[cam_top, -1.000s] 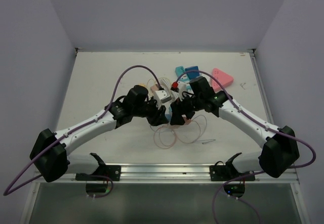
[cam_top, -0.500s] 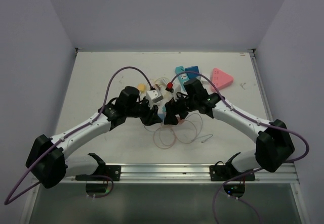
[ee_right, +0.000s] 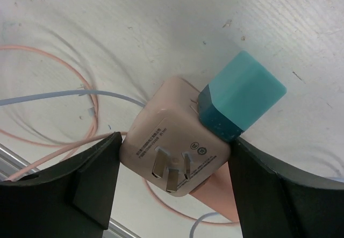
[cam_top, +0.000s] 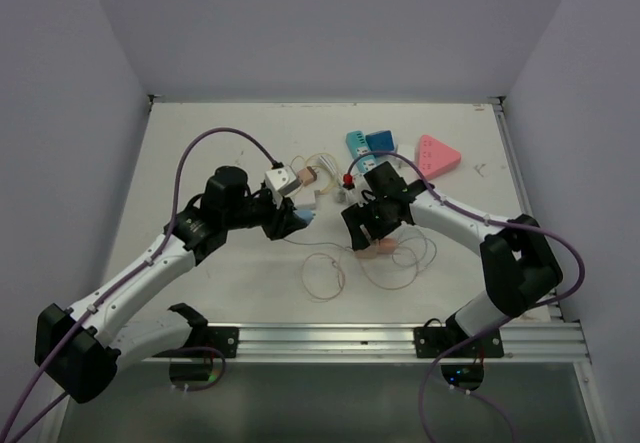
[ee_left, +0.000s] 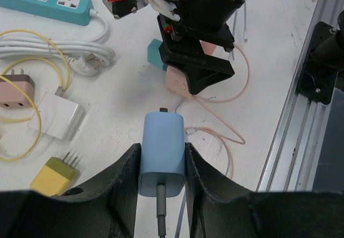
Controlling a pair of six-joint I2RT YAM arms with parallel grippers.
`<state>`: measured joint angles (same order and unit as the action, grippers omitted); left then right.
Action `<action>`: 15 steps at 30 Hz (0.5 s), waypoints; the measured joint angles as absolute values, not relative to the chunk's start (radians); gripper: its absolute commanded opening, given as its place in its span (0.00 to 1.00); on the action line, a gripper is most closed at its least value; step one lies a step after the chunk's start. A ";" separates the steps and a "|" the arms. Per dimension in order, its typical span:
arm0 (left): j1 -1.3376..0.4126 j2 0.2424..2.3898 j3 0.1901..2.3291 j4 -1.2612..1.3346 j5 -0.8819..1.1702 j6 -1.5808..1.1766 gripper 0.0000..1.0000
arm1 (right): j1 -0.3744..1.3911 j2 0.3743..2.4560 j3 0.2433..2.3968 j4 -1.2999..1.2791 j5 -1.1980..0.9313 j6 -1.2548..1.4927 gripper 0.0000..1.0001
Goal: Pull the plug off the socket
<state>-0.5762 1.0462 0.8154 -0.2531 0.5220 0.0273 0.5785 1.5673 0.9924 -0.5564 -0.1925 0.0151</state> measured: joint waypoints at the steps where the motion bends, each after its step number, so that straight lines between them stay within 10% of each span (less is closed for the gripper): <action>1: -0.576 1.043 0.815 -0.253 0.520 0.028 0.00 | 0.576 1.567 0.992 -0.562 -0.192 0.015 0.00; 15: -0.530 1.217 0.818 -0.139 0.303 -0.102 0.05 | 0.551 1.364 0.982 -0.512 -0.212 0.121 0.00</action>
<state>-0.5304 1.2167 0.8177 -0.1394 0.3031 -0.1017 0.5510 1.3640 0.9821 -0.5121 -0.2123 0.1207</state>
